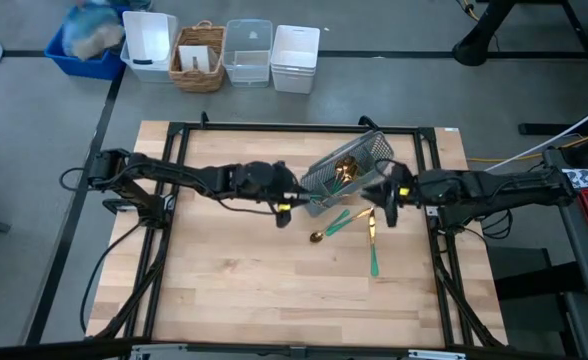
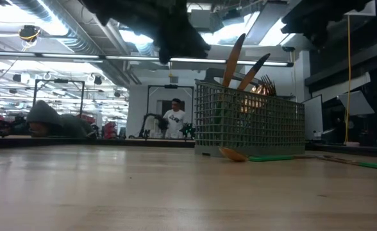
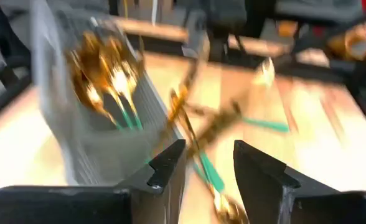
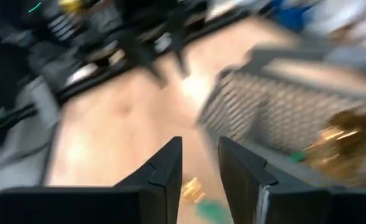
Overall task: Sort silverware
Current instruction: Put the bottom right knife into the basket
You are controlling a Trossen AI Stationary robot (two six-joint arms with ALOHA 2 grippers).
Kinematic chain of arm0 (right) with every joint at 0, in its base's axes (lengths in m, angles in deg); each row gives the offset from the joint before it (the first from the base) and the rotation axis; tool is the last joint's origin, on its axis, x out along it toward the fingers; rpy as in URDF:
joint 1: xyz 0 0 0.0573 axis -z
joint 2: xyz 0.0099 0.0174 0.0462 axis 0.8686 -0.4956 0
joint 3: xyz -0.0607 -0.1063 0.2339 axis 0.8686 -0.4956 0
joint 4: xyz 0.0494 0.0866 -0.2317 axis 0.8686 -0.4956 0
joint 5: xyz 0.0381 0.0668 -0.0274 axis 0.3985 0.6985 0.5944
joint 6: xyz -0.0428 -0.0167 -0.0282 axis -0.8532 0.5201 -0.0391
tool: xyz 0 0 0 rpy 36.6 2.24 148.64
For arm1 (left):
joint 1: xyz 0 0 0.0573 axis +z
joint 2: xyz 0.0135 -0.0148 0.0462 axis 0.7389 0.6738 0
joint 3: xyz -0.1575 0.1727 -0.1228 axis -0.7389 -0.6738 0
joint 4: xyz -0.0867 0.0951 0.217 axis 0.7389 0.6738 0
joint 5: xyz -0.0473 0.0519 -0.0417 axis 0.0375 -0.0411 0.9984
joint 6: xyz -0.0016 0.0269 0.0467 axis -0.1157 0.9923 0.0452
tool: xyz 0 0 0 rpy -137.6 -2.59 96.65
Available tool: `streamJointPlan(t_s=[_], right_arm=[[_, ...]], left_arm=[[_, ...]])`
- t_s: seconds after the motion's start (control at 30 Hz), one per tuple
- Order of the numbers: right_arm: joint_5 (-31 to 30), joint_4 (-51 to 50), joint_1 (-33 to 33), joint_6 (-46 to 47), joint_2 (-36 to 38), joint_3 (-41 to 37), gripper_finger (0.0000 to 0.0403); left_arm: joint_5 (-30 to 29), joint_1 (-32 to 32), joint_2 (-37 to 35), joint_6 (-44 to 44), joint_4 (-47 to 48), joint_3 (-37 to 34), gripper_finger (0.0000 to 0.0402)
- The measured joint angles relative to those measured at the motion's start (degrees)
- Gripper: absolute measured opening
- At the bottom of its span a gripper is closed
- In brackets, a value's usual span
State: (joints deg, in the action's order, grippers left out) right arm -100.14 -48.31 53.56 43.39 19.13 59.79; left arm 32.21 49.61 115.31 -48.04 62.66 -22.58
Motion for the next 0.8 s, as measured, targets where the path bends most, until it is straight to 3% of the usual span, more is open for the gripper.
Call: streamJointPlan(t_s=[0.1, 0.23, 0.43, 0.63, 0.8], right_arm=[[7.4, -2.4, -0.1, 0.3, -0.5, -0.1, 0.0104], [9.5, -5.1, 0.0, 0.2, -3.5, -0.1, 0.0104], [9.6, -5.4, 0.0, -2.9, -7.6, -0.2, 0.0104], [12.7, -9.6, 0.0, -5.4, -10.5, -0.2, 0.0104], [14.0, -17.0, 0.0, 8.3, -13.7, -0.2, 0.0104]], left_arm=[[0.1, -1.7, 0.0, 0.4, 3.8, 0.0, 0.0125], [0.1, -4.8, 2.3, 2.2, 5.2, 0.0, 0.0125], [0.1, -9.3, 9.9, 18.2, 4.3, 0.0, 0.0125], [-1.6, -11.3, 17.5, 29.7, -5.8, 0.0, 0.0125], [-3.4, -11.1, 20.3, 30.3, -10.7, 0.0, 0.0125]])
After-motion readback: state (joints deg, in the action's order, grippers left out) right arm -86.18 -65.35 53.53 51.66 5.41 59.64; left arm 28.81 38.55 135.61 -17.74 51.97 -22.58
